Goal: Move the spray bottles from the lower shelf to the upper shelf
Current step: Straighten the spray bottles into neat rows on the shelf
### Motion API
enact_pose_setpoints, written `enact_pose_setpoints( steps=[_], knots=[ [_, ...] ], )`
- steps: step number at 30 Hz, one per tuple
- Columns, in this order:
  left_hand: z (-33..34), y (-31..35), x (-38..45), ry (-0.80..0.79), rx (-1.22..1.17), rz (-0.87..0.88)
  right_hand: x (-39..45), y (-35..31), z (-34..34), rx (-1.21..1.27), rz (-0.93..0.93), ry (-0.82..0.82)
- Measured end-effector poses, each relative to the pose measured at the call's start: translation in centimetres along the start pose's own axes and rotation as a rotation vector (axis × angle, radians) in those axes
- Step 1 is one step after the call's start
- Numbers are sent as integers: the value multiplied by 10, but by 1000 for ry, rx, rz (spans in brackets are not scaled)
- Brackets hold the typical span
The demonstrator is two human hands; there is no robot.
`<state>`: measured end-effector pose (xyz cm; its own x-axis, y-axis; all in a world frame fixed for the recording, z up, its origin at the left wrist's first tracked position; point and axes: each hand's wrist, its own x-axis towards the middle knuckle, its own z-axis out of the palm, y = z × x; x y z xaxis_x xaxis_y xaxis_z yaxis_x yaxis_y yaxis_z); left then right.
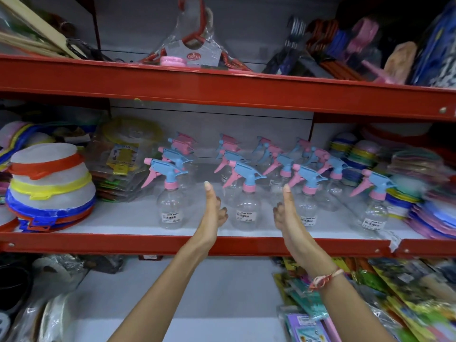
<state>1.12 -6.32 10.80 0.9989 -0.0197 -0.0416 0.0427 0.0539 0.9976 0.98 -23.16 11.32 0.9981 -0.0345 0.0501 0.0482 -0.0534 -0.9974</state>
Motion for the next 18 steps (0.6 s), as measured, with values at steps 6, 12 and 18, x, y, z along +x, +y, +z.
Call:
enact_pose_setpoints(
  steps=[6,12,18],
  knots=[
    [9,-4,6,-20,31,-17,4,-6,3,-17,55,-90],
    [2,-9,2,-2,60,-12,2,1,11,-123,86,-236],
    [-3,-8,-1,32,81,-7,3,0,21,-148,39,-239]
  ],
)
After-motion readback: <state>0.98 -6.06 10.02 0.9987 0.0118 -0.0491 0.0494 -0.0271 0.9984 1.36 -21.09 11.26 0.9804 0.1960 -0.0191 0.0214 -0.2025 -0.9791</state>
